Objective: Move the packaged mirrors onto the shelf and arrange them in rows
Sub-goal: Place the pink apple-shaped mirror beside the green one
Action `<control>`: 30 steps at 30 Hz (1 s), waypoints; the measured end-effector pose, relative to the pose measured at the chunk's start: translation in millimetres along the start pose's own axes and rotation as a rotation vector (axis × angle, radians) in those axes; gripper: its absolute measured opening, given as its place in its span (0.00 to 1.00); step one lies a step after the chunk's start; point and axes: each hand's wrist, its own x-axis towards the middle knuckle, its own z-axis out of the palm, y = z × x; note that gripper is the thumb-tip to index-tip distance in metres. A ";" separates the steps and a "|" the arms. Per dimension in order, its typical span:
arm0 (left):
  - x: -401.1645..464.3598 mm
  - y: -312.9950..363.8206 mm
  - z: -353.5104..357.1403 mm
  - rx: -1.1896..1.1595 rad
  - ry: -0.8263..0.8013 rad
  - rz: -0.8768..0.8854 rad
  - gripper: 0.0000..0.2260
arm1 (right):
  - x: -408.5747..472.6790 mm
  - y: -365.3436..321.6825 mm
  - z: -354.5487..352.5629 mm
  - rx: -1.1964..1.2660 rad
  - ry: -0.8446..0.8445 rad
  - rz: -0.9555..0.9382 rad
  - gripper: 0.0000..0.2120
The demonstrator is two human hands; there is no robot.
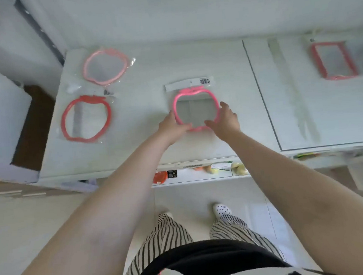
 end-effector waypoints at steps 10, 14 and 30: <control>30.1 -5.8 5.0 -0.170 0.086 -0.071 0.05 | -38.6 -0.5 3.3 0.731 0.123 0.376 0.16; 22.9 14.8 26.3 -0.181 0.010 0.049 0.10 | -56.7 14.3 -11.1 0.801 0.234 0.424 0.05; -98.9 99.8 250.3 -0.104 -0.195 0.215 0.17 | -187.9 243.6 -111.1 0.911 0.584 0.556 0.19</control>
